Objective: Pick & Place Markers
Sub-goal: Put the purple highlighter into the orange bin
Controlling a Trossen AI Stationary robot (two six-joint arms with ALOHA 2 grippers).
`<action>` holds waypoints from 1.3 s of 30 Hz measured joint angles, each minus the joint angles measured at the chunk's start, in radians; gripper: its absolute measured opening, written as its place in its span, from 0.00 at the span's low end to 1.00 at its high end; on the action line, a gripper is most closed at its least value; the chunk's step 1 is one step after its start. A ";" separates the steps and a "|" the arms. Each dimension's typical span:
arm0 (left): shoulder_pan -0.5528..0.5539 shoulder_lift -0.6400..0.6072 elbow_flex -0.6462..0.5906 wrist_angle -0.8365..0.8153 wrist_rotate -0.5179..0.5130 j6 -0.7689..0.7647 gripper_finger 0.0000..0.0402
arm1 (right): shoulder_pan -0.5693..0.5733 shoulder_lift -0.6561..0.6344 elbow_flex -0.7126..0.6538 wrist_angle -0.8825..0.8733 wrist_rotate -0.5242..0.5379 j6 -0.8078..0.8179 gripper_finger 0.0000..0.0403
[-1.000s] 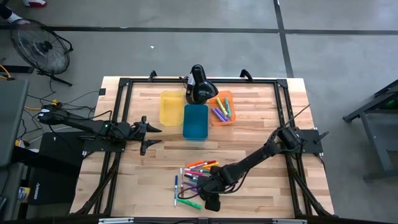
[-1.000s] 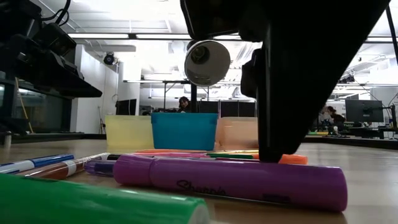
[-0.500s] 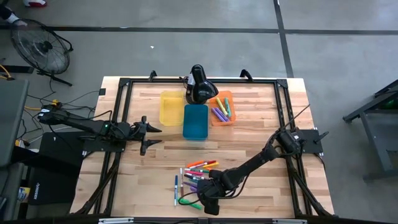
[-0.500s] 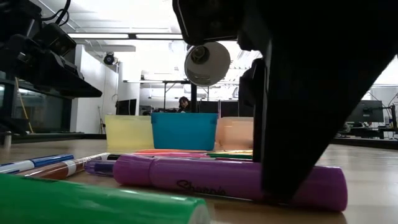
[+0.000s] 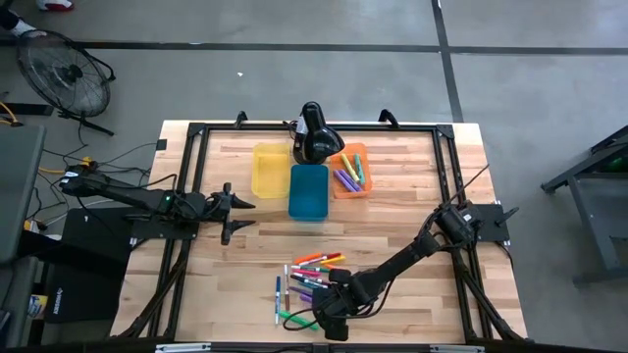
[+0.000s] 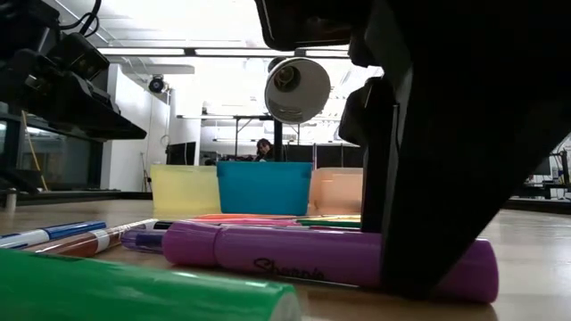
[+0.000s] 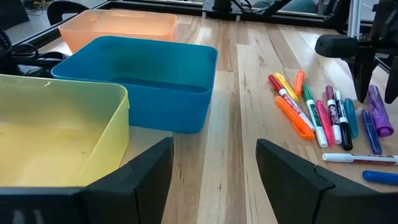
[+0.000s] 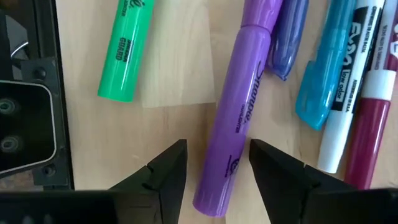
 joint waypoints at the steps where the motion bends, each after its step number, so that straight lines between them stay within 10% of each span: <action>1: 0.000 0.000 0.000 0.000 0.000 0.000 0.56 | 0.000 0.000 0.000 -0.002 0.007 -0.002 0.42; 18: 0.000 0.000 0.000 0.000 0.000 0.000 0.56 | -0.003 0.000 -0.003 -0.020 0.002 0.021 0.16; 39: 0.000 0.000 0.000 -0.001 0.000 0.000 0.56 | 0.028 -0.197 -0.013 -0.153 0.146 0.209 0.15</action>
